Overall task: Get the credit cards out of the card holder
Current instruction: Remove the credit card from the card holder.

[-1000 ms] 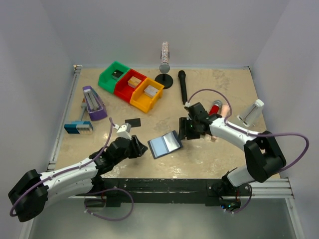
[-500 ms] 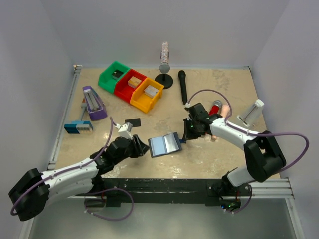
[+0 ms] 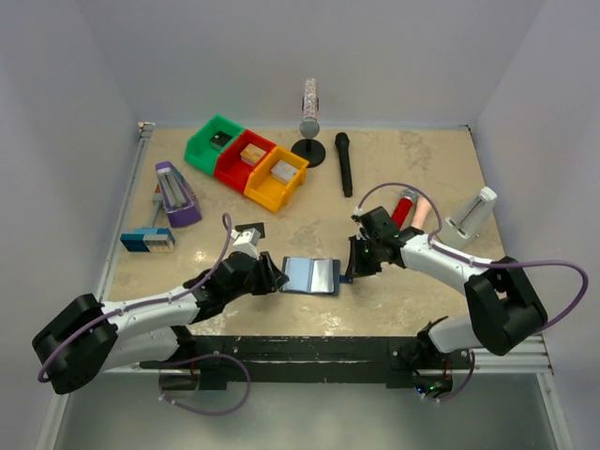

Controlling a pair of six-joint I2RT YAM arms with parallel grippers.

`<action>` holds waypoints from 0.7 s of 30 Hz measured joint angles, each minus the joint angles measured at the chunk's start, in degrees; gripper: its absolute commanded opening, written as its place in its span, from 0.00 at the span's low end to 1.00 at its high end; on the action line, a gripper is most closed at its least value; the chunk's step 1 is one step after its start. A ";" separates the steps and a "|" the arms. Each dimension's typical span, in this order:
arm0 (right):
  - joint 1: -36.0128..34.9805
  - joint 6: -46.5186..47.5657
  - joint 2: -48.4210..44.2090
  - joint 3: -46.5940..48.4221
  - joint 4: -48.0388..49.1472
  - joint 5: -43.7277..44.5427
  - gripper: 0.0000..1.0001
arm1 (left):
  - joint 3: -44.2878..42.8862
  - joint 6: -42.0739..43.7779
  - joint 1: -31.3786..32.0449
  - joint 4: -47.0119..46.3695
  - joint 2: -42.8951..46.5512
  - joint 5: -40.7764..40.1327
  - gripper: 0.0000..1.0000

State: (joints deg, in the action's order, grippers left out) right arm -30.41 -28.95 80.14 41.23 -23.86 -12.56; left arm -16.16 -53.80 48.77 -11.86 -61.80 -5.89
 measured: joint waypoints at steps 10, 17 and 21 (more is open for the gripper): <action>0.00 0.02 1.11 0.28 1.14 -1.11 0.00 | -4.66 1.90 -0.07 -2.29 -5.05 1.53 0.47; 0.00 0.11 0.90 1.20 1.27 -2.56 0.00 | -5.01 2.38 -0.26 -2.21 -7.78 1.64 0.48; 0.00 0.22 0.46 1.20 1.60 -3.91 0.00 | -5.75 2.40 -0.37 -2.01 -9.25 1.64 0.48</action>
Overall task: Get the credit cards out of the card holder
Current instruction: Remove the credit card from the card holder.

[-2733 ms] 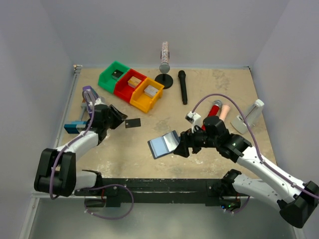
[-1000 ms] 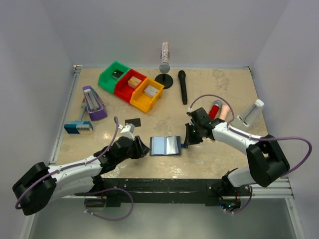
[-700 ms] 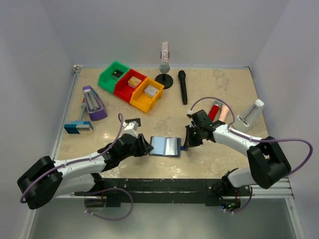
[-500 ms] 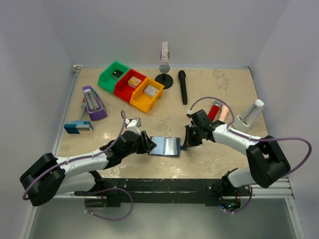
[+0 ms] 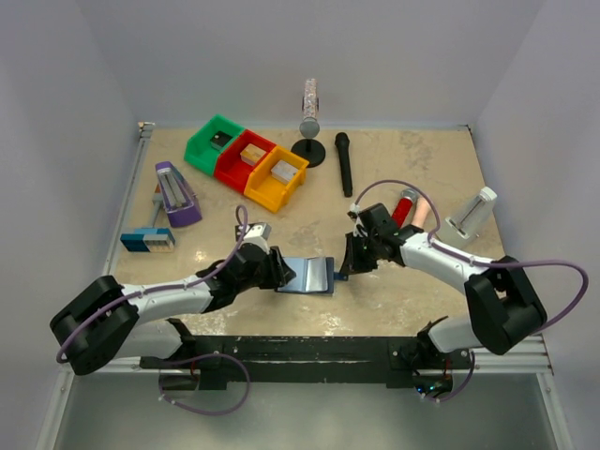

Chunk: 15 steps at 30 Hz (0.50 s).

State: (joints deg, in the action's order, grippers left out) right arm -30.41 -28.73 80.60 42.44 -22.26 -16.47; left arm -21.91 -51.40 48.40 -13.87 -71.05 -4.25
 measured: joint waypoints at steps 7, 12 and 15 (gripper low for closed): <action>0.00 0.28 -1.75 0.00 1.18 -2.89 0.00 | -0.46 0.00 0.00 0.42 -0.55 -0.35 0.49; 0.00 0.46 -2.60 0.00 1.40 -4.09 0.00 | -0.48 -0.04 0.00 2.01 -0.63 -1.33 0.49; 0.00 0.52 -2.60 0.00 1.42 -4.17 0.00 | -0.48 -0.09 0.00 2.91 -0.48 -2.34 0.50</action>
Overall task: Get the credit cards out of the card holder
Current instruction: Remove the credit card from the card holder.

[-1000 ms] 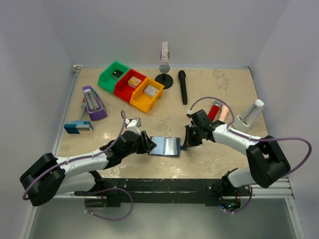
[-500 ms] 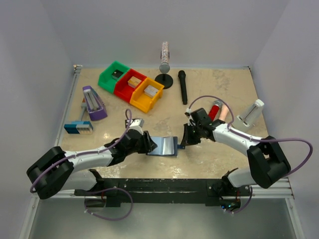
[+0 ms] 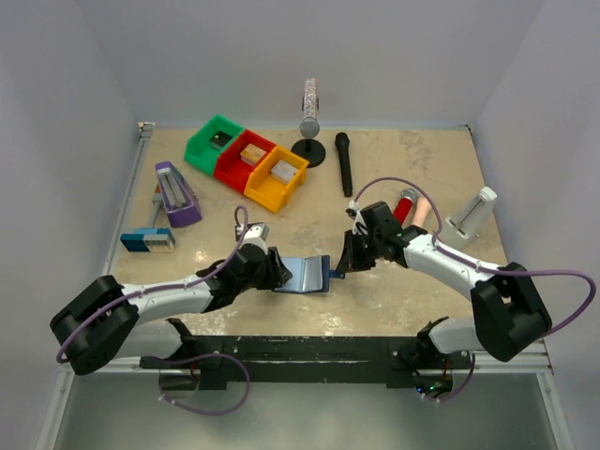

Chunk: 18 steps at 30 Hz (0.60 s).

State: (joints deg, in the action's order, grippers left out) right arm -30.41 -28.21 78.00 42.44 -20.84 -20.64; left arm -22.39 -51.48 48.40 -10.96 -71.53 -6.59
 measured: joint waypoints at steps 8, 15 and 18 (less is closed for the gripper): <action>0.00 0.15 0.00 0.00 0.46 -0.17 0.00 | 0.00 0.00 0.00 0.28 0.26 -0.85 0.50; 0.00 0.20 0.00 0.00 0.59 -0.59 0.00 | 0.00 0.00 0.00 0.11 -1.16 -0.59 0.50; 0.00 0.22 0.00 0.00 0.59 -1.03 0.00 | -0.11 0.02 -0.02 -0.39 -1.51 -0.22 0.49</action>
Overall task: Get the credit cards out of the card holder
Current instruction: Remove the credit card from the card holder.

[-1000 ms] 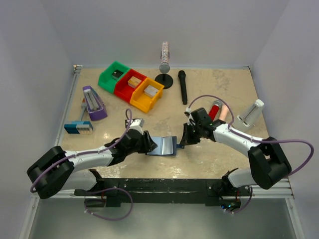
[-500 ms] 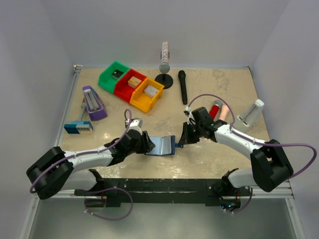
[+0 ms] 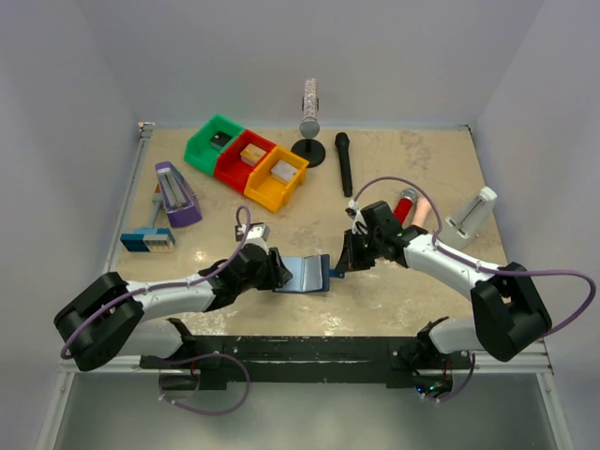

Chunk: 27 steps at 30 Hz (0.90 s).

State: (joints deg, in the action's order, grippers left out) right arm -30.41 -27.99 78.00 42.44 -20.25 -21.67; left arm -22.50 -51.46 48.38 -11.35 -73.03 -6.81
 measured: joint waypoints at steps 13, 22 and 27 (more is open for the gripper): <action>0.00 0.02 0.76 0.00 0.17 -0.63 0.00 | -1.51 1.60 -0.04 -2.97 -2.97 4.92 0.48; 0.00 0.15 0.76 0.00 0.15 -0.87 0.00 | -2.29 1.79 -0.04 -4.90 -4.22 8.59 0.48; 0.00 0.17 0.76 0.00 0.13 -0.87 0.00 | -2.80 2.19 -0.04 -5.01 -4.22 9.18 0.48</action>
State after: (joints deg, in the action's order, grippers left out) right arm -30.41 -27.81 78.76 42.44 -20.12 -22.55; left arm -25.30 -49.28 48.34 -16.36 -77.25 2.37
